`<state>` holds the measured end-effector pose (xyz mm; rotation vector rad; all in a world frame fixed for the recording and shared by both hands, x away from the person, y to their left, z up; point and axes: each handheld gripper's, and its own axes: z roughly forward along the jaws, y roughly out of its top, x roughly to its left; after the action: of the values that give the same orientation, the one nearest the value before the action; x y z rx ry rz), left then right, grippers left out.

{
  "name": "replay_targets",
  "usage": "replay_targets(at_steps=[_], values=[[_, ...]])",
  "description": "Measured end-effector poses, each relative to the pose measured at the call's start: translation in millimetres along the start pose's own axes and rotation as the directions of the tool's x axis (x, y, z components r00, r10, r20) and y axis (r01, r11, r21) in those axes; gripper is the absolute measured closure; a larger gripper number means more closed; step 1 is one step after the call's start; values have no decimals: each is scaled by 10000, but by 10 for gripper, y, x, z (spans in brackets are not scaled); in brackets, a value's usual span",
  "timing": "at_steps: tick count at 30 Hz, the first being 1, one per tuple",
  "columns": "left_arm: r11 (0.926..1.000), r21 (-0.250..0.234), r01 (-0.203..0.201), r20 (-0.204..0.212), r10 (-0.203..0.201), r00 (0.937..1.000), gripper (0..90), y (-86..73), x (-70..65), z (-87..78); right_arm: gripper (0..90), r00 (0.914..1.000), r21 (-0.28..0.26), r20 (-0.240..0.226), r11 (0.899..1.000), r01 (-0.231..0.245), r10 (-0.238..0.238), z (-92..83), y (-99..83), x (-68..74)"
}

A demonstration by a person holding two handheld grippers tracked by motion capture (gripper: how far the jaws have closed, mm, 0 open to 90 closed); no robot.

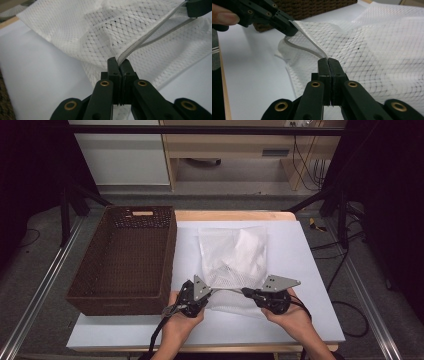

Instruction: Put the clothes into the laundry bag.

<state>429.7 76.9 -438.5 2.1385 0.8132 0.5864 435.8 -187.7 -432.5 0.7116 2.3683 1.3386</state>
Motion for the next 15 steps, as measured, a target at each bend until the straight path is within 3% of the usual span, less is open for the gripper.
replay_targets(at_steps=[6, 15], values=[[9996, 85, 283, 9, -284, 9996, 888, -124, -14, 107, 896, 9998, 455, 96, 9989, 141, -146, 108, -76, 23], [9991, 221, 368, -45, -367, 9993, 887, -196, -7, 170, 896, 9984, 1044, 192, 9933, 505, -528, 217, -136, 42]])
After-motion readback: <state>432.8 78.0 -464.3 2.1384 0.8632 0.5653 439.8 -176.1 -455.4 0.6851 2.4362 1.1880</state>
